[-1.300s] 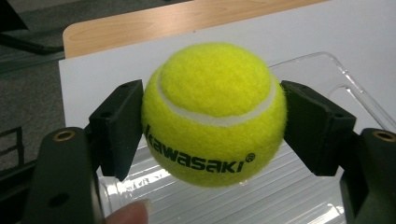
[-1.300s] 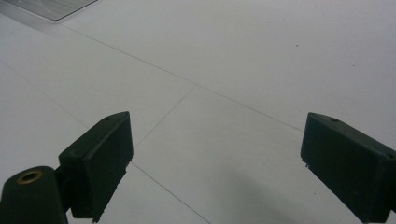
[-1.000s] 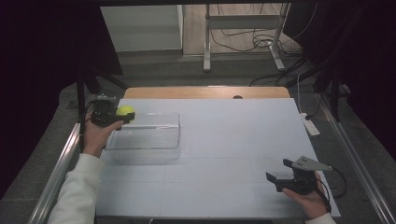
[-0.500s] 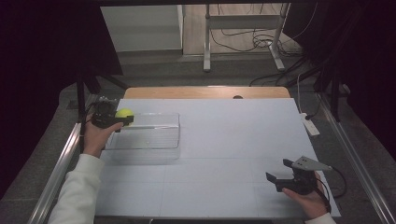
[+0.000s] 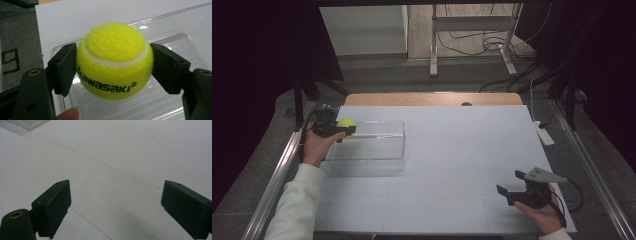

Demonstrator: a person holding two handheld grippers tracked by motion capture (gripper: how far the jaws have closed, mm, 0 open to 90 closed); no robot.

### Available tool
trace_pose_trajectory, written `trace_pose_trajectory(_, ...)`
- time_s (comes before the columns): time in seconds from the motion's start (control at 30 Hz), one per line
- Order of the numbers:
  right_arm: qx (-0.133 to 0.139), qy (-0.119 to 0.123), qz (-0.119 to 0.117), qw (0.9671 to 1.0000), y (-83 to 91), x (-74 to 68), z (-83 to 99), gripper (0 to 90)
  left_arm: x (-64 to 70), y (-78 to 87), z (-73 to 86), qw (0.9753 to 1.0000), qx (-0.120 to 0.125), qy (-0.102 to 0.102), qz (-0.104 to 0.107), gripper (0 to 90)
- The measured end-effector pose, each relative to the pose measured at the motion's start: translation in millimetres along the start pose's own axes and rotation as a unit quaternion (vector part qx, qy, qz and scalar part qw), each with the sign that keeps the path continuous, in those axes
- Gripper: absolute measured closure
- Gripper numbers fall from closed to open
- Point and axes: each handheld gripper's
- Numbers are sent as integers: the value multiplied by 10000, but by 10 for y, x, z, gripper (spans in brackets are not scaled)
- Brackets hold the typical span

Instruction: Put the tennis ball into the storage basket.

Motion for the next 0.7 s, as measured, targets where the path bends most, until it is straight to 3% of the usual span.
trace_pose_trajectory(0.7,-31,11,14,10000,-10,-1,2,93,-31,-134,46,9996,-298,-20,-20,258)
Point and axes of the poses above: each handheld gripper's, and its own axes: y roughly backward along the jaws, z roughly out of its underside, x roughly to its right, and after that the axes turned 5 degrees about -z, right-handed
